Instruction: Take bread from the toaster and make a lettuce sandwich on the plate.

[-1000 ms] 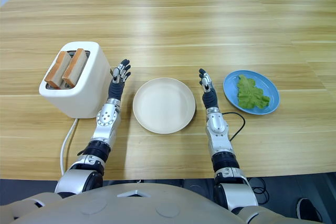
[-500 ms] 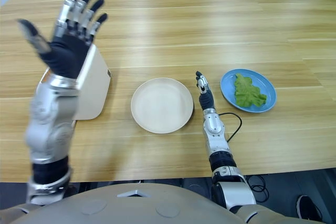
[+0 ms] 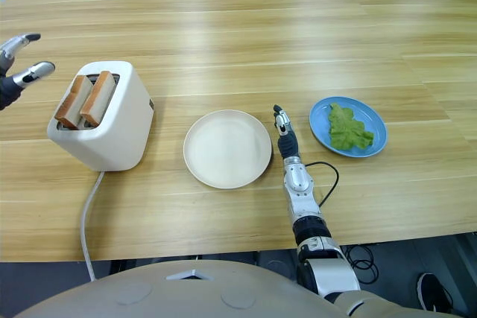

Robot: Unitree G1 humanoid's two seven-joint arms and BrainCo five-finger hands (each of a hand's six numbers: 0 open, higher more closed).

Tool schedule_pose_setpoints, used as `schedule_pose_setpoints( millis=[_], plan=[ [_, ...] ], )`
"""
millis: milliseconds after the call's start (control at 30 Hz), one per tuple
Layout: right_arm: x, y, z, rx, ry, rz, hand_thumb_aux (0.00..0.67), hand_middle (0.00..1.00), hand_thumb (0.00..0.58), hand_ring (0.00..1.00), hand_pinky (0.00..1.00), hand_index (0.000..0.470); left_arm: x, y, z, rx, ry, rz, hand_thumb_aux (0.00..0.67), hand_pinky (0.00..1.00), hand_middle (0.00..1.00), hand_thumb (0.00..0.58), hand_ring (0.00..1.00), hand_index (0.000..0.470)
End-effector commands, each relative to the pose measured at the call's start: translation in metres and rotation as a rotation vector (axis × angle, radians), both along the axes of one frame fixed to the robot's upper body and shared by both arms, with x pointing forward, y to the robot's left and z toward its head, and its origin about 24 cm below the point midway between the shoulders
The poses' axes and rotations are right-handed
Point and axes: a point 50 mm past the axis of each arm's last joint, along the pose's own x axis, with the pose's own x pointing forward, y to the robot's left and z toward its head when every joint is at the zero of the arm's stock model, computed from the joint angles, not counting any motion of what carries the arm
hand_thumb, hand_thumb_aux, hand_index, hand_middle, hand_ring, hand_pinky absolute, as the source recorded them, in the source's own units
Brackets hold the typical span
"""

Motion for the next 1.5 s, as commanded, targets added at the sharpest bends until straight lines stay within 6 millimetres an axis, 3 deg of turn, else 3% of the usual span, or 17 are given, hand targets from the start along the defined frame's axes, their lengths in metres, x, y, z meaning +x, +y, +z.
schedule_pose_setpoints(
  millis=[33,500,933,1267,1500],
  plan=[
    [-0.003,0.0,-0.006,-0.01,0.028,0.002,0.0,0.0,0.0,0.0,0.0,0.0,0.002,0.007,-0.01,0.202,0.004,0.064,0.0,0.0,0.0,0.0,0.0,0.0],
    [-0.007,-0.003,-0.008,-0.012,0.037,-0.005,0.0,0.0,0.0,0.0,0.0,0.0,0.002,0.025,-0.047,0.425,0.154,0.177,0.0,0.0,0.0,0.0,0.0,0.0],
    [-0.011,-0.005,-0.01,-0.014,0.049,-0.014,0.0,0.0,0.0,0.0,0.0,0.0,0.005,0.01,-0.069,0.398,0.228,0.114,0.0,0.0,0.0,0.0,0.0,0.0],
    [-0.012,-0.007,-0.011,-0.017,0.053,-0.016,0.0,0.0,0.0,0.0,0.0,0.0,0.008,0.002,-0.074,0.486,0.234,0.096,0.0,0.0,0.0,0.0,0.0,0.0],
    [-0.013,-0.007,-0.012,-0.019,0.059,-0.016,0.0,0.0,0.0,0.0,0.0,0.0,0.008,0.007,-0.073,0.489,0.225,0.124,0.0,0.0,0.0,0.0,0.0,0.0]
  ],
)
